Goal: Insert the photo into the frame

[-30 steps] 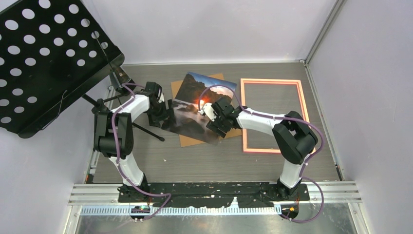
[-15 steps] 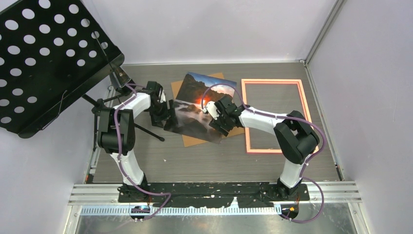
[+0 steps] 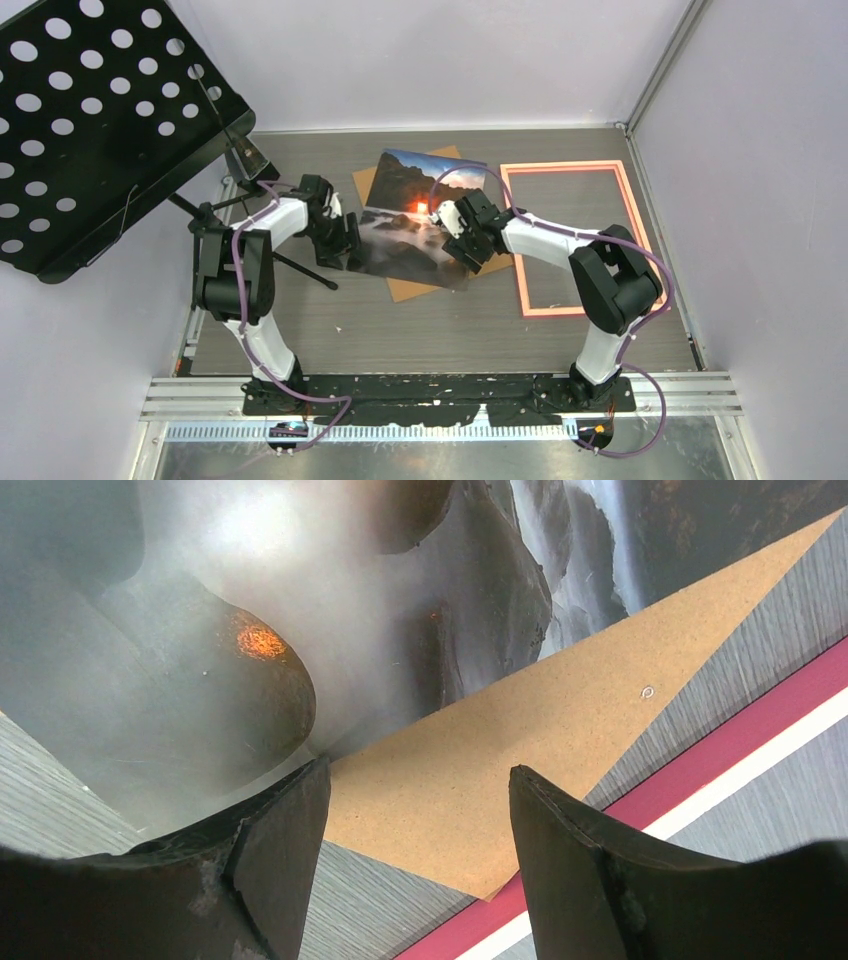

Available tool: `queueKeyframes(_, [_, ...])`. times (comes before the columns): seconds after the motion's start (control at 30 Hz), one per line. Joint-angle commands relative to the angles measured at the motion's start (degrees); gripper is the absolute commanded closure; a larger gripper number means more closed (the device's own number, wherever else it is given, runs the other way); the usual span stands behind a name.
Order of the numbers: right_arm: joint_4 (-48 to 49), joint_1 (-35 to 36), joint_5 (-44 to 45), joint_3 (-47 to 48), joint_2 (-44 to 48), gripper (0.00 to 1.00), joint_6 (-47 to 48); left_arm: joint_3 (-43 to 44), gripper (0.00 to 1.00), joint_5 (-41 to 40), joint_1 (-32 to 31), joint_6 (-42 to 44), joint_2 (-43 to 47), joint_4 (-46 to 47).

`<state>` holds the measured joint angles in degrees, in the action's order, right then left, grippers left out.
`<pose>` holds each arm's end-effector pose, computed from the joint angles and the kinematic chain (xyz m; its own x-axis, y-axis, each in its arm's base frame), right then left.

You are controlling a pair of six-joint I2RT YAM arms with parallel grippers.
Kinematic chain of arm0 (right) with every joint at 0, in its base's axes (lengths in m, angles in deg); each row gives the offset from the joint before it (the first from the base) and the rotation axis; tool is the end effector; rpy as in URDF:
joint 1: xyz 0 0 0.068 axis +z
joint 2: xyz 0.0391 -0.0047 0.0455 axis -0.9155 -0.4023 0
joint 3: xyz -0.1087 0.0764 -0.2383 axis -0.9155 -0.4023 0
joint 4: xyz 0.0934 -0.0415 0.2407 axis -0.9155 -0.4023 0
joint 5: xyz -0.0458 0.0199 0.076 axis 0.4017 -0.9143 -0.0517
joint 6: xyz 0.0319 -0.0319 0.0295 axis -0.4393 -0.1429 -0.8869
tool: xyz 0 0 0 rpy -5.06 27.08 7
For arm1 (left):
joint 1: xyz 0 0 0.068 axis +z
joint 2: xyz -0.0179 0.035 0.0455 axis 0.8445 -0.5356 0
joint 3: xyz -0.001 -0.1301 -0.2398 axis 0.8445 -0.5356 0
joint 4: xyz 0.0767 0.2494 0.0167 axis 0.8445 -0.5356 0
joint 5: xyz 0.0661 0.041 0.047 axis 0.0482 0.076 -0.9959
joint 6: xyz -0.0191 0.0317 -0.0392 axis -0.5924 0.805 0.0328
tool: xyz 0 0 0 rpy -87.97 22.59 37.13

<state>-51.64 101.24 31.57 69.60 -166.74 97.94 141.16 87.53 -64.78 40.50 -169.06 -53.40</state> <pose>0.2944 0.2027 0.1702 -0.4363 -0.8032 -0.4055 -0.7909 0.5573 -0.2528 0.3348 -0.0537 0.1624 -0.9659 -0.2372 -0.1039 -0.1816 0.9065 -0.3811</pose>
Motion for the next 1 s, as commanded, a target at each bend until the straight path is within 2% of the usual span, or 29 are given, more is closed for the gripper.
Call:
queueKeyframes(0.0, [-6.3, -1.5, 3.0, -2.4, 0.1, 0.30, 2.3, -2.0, 0.34, -0.6, 0.0, 1.3, 2.9, 0.5])
queueKeyframes(0.17, [-6.8, -1.5, 1.8, -1.6, 0.2, 0.30, 1.7, -2.8, 0.36, -0.1, 0.0, 1.0, 2.9, 1.1])
queueKeyframes(0.4, [-7.5, -1.5, 0.6, 0.2, 0.0, 0.30, 0.9, -3.7, 0.51, 7.0, -0.8, -0.8, 0.2, 3.9])
queueKeyframes(0.6, [-7.7, -1.5, 0.1, 0.5, -0.2, 0.29, 0.6, -5.2, 0.59, 6.3, -0.8, -0.9, -0.2, 5.0])
queueKeyframes(0.83, [-7.5, -1.5, -0.1, 0.4, 0.2, 0.29, 0.4, -6.3, 0.77, 4.7, -0.2, 0.0, 2.9, 5.5])
queueKeyframes(0.97, [-7.6, -1.5, -0.2, 1.1, 1.2, 0.26, 0.0, -6.0, 0.93, 4.5, 0.2, 0.5, 3.7, 5.4])
